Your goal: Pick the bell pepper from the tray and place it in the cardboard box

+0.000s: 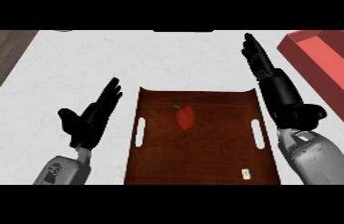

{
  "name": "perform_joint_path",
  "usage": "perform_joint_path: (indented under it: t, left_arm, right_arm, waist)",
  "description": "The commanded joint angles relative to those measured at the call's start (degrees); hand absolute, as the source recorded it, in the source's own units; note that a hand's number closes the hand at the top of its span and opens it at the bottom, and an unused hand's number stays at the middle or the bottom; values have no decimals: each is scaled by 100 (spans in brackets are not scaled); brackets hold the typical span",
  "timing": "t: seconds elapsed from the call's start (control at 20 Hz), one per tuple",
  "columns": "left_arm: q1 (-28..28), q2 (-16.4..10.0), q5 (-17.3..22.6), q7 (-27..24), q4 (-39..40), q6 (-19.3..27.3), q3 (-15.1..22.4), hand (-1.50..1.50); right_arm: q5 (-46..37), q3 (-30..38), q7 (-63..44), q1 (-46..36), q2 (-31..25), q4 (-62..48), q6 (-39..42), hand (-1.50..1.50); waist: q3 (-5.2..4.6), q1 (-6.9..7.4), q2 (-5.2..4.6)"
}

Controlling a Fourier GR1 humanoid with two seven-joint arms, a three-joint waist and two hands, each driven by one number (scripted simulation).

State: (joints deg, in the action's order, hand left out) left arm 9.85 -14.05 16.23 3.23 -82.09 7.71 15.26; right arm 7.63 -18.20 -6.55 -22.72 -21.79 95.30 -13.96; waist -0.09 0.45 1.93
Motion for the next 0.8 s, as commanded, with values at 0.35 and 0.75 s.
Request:
perform_joint_path:
  t: [0.35,0.75]
  left_arm:
    - [-526,-299,-615,-81,423,1137,-707,0]
    - [-781,-405,-540,-3,108,1110,-933,0]
  right_arm:
    - [-3128,-829,-925,126,-1199,-674,-754,150]
    - [-5626,-1591,-2503,1246,5,548,-2083,-150]
  waist:
    - [-82,-89,-151]
    - [-2,-100,-137]
